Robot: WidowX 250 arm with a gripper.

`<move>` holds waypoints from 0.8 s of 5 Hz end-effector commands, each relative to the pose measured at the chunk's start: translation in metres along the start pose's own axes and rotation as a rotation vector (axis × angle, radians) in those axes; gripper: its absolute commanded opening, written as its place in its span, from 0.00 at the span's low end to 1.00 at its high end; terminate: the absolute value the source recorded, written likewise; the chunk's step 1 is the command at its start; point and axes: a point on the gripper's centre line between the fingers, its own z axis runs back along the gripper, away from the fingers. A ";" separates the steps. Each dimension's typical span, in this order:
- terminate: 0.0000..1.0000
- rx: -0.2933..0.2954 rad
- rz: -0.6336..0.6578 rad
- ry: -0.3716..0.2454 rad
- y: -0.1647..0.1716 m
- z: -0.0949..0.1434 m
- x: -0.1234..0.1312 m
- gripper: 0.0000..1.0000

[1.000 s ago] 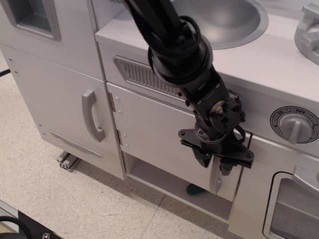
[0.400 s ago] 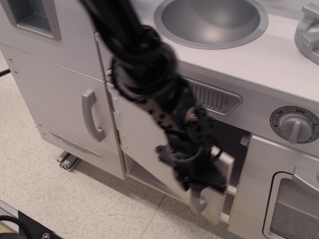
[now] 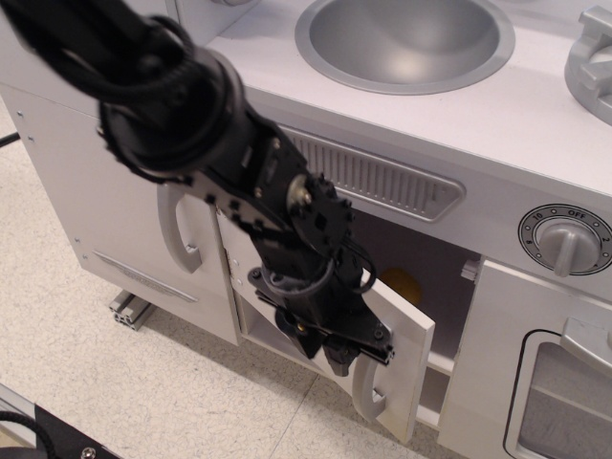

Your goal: Open cabinet

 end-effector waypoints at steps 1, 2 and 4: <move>0.00 -0.060 0.045 -0.051 -0.027 0.060 0.047 1.00; 0.00 -0.070 0.044 -0.099 -0.041 0.063 0.070 1.00; 0.00 0.018 0.013 -0.159 -0.044 0.026 0.088 1.00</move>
